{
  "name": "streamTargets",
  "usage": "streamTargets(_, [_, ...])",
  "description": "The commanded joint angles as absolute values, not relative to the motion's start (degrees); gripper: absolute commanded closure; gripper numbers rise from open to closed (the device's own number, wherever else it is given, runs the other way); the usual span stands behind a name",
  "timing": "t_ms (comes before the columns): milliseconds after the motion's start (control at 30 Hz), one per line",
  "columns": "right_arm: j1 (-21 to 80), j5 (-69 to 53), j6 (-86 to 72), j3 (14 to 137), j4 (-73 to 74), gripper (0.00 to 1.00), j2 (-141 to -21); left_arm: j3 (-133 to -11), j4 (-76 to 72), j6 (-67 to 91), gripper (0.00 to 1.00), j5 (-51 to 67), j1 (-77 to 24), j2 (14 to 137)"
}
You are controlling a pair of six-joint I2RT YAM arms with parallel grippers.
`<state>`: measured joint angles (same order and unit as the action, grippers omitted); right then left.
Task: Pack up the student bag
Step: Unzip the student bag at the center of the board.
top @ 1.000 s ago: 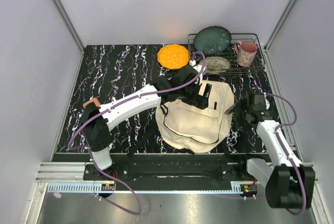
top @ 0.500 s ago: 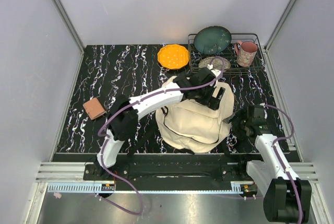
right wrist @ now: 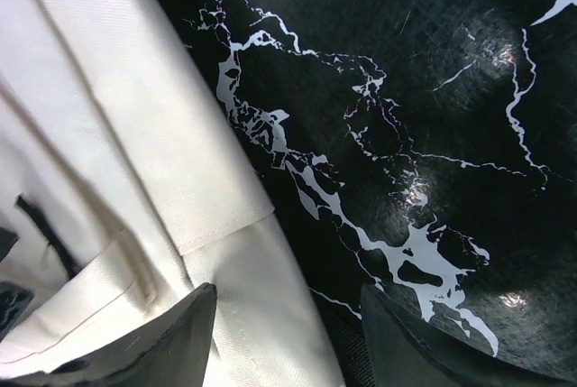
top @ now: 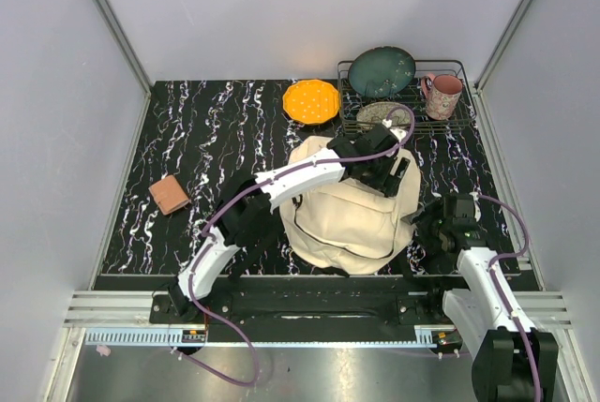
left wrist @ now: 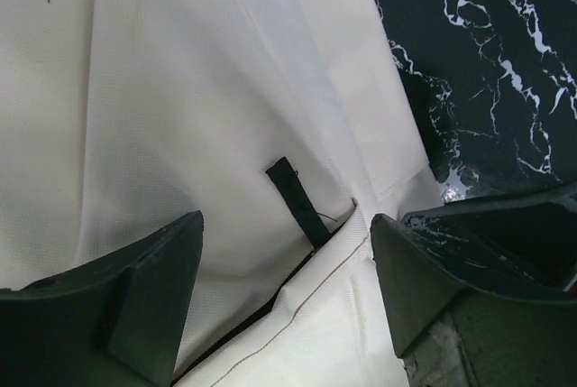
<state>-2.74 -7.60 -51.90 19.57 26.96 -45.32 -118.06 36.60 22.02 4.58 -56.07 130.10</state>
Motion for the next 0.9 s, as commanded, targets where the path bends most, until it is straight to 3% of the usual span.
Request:
streamTargets(0, [-2.99, -7.47, -52.21, 19.69, 25.22, 0.30, -45.44, -120.41, 35.95, 25.74, 0.22, 2.99, -56.16, 133.32])
streamTargets(167, [-2.99, -8.17, -52.73, 18.28, 25.31, 0.31, -43.68, -120.59, 34.81, 28.12, 0.26, 2.02, -56.08, 135.00])
streamTargets(300, [-2.99, -8.44, -52.82, 17.67, 25.23, 0.32, -42.98, -120.50, 34.45, 29.44, 0.38, 2.55, -56.16, 135.35])
streamTargets(633, [-2.99, -8.44, -52.91, 17.67, 25.40, 0.32, -42.98, -119.18, 35.68, 29.97, 0.40, 2.46, -56.69, 138.16])
streamTargets(867, [-2.90, -8.53, -52.82, 17.67, 25.58, 0.32, -42.89, -116.72, 36.47, 30.76, 0.48, -1.84, -56.78, 138.52])
